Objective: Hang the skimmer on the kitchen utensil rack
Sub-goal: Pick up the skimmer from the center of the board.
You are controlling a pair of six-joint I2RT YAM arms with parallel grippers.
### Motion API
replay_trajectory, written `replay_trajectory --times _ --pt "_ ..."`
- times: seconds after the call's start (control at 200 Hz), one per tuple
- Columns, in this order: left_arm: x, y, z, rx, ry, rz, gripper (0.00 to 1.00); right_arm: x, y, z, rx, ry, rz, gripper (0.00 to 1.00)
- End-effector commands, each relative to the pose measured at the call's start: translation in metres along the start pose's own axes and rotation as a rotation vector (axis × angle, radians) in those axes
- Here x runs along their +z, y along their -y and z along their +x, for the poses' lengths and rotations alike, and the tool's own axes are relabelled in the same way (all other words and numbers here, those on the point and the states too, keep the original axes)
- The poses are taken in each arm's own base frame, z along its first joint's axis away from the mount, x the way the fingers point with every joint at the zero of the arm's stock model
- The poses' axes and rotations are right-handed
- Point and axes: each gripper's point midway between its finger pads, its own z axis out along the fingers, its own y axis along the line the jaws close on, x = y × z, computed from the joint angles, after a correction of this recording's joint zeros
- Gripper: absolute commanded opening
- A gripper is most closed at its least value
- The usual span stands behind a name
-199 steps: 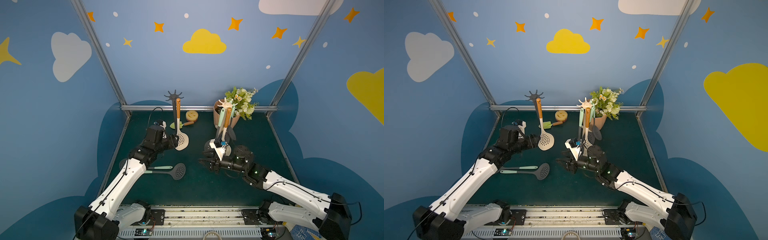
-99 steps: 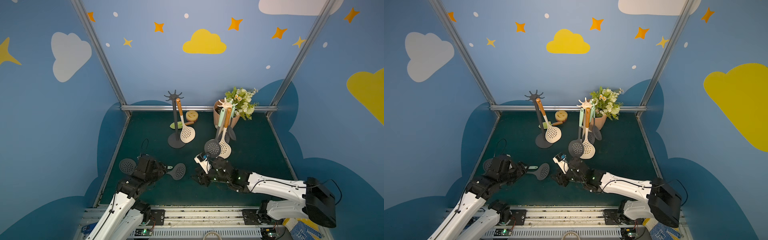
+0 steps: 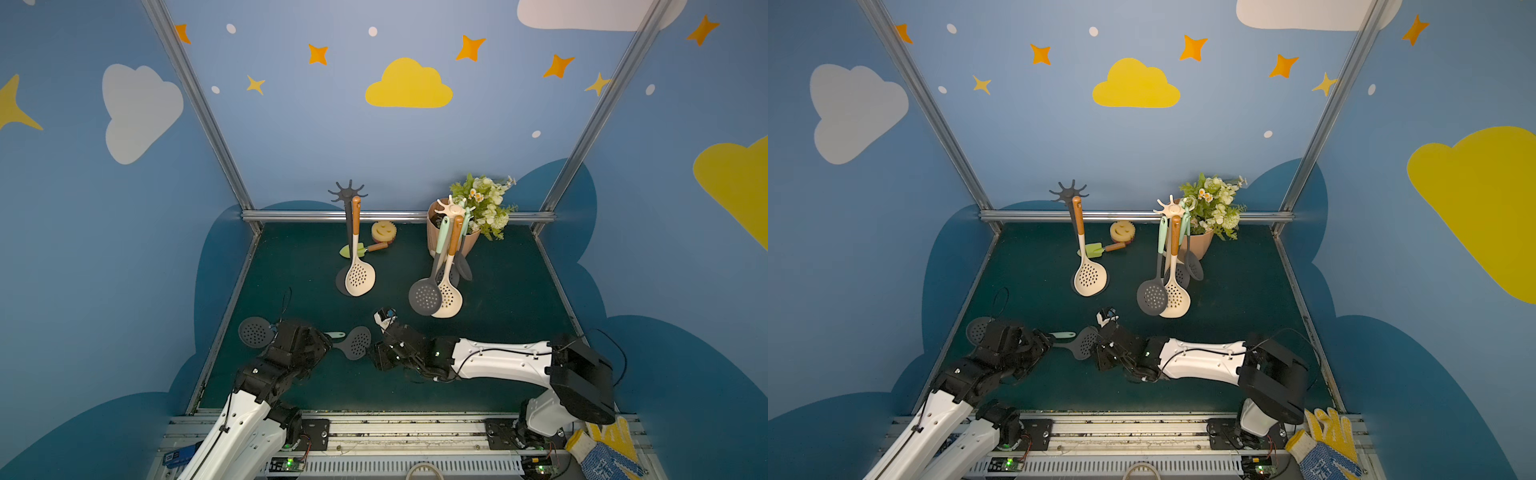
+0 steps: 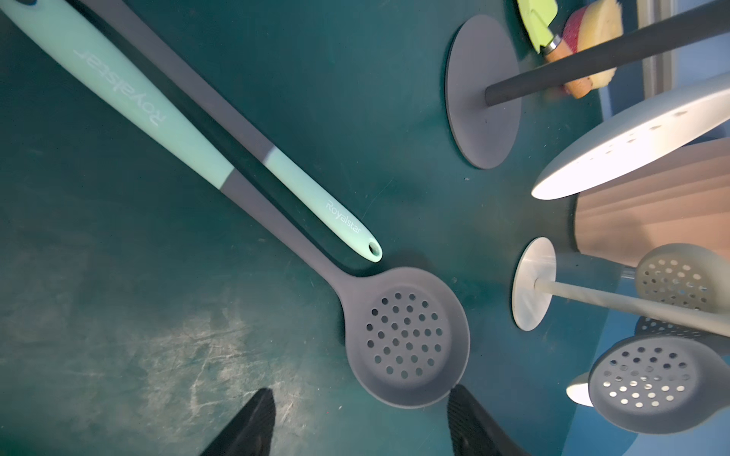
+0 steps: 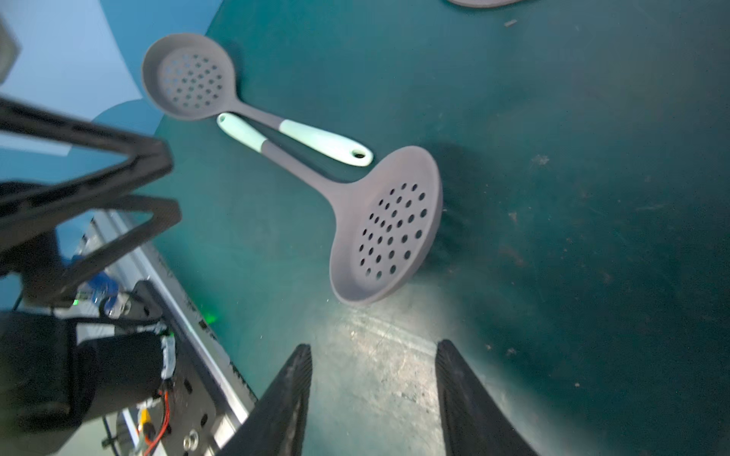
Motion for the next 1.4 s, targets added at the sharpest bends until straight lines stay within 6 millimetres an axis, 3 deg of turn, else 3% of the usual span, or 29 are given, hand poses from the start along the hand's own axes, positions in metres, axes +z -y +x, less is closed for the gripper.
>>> replay_trajectory --times 0.0,0.471,0.581,0.686,0.956,1.397 --pt "0.001 0.001 -0.005 -0.008 0.033 0.014 0.71 0.009 0.014 -0.001 0.116 -0.006 0.113 0.51" --pt "0.008 0.015 -0.008 0.032 0.030 0.056 0.71 0.060 0.032 0.003 0.345 -0.061 0.159 0.48" --pt "0.009 0.023 -0.008 0.051 0.024 0.078 0.70 0.066 0.032 0.004 0.390 -0.062 0.136 0.44" --pt "0.008 0.030 -0.008 0.076 0.023 0.092 0.70 0.067 0.030 0.002 0.421 -0.040 0.099 0.34" --pt "-0.002 0.050 -0.001 0.224 0.031 0.112 0.70 0.051 0.040 0.002 0.464 0.013 0.099 0.15" --pt "-0.048 0.115 0.012 0.445 0.029 0.309 0.70 0.005 0.056 -0.014 0.488 0.161 0.167 0.10"
